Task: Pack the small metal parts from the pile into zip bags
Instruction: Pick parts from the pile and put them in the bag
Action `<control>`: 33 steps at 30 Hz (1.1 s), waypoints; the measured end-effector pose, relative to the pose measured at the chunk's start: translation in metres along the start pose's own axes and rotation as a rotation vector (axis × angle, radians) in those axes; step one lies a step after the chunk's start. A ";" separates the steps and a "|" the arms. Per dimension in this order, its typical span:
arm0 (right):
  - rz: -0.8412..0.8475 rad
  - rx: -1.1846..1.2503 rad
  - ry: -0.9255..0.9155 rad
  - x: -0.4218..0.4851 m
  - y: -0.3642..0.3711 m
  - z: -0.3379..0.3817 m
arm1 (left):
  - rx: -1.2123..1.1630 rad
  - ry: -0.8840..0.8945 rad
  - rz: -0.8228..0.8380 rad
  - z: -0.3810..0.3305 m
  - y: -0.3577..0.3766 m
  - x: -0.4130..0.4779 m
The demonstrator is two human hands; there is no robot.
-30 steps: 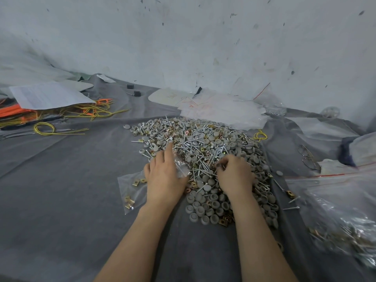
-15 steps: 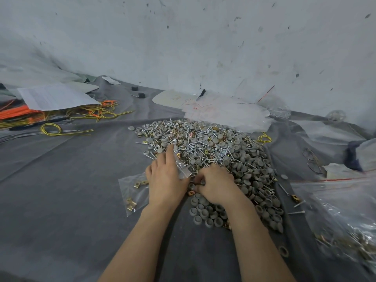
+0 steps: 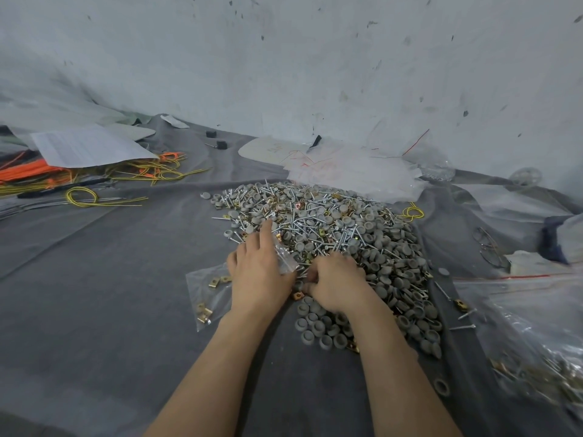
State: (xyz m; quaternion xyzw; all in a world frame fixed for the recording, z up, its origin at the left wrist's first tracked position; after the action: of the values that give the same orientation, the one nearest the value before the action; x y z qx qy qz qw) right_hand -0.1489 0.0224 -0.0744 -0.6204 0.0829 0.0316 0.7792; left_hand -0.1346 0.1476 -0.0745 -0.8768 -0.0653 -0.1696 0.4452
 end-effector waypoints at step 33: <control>-0.128 0.130 -0.046 -0.006 -0.008 -0.001 | 0.062 0.052 0.085 -0.002 0.014 -0.005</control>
State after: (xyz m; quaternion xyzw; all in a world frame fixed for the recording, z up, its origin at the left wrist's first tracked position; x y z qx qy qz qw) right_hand -0.1540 0.0201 -0.0655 -0.5715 0.0272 -0.0095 0.8201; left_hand -0.1361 0.1381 -0.0858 -0.8597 -0.0216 -0.1713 0.4807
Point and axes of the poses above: each hand's wrist, its own x-axis towards the middle knuckle, its own y-axis out of the palm, z = x × y, the point moved 6 cm from there along x, towards the middle knuckle, and after that the axes turned 3 degrees about z, right-handed, at the moved point
